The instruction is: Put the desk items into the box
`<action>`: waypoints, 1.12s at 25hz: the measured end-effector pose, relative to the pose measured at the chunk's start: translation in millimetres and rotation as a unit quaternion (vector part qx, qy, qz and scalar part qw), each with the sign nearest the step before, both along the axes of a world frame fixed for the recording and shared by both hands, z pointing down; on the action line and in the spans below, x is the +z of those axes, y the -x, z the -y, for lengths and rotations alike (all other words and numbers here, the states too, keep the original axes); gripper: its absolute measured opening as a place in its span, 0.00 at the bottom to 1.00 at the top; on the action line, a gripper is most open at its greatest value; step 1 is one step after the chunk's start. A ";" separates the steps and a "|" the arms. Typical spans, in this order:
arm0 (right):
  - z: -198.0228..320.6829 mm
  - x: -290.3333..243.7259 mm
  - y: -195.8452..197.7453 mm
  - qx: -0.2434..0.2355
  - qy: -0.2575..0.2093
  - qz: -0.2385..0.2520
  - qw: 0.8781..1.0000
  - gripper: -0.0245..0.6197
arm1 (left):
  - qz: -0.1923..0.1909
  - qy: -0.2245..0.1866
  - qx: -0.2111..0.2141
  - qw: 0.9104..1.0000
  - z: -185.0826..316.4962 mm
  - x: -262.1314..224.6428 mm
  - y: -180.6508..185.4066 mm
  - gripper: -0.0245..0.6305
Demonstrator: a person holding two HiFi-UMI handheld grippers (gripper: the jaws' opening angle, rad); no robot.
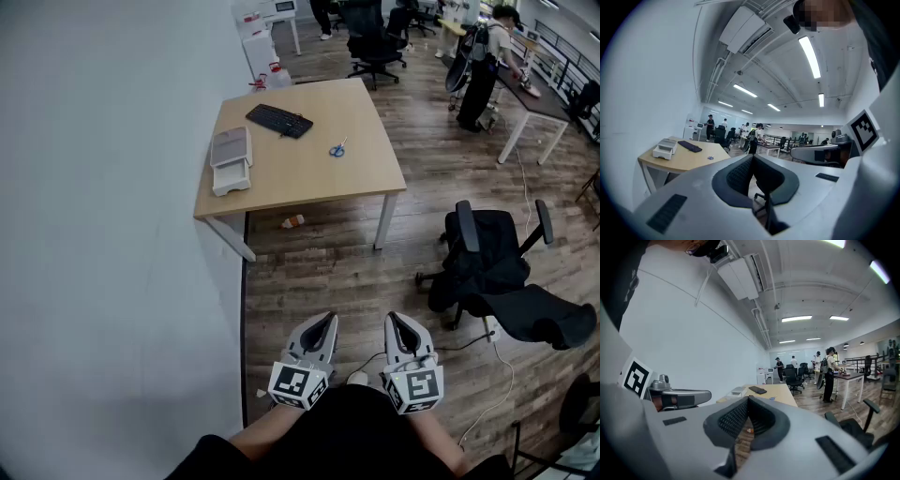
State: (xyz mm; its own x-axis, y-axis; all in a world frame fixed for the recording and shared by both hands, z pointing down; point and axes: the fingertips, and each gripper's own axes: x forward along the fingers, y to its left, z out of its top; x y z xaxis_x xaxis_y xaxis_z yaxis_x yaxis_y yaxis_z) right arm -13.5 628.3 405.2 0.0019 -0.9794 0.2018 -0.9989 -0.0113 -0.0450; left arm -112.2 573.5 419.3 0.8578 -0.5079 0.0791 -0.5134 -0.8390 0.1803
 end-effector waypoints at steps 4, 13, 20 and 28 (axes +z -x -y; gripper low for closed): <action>-5.6 -3.7 0.5 -0.019 -0.008 -0.005 1.000 0.13 | -0.004 0.006 -0.013 1.000 -4.5 -0.9 -2.9 0.06; -14.0 9.3 -14.6 -0.036 -0.025 0.030 0.999 0.13 | 0.015 0.009 -0.047 0.999 -4.0 12.8 3.1 0.06; 10.4 22.2 -42.0 -0.021 -0.011 0.036 0.999 0.13 | 0.015 0.008 -0.034 0.999 24.3 23.3 -18.9 0.06; 82.2 37.4 -81.7 -0.005 0.024 0.024 0.999 0.13 | 0.006 0.011 -0.016 1.000 107.9 32.8 -59.0 0.06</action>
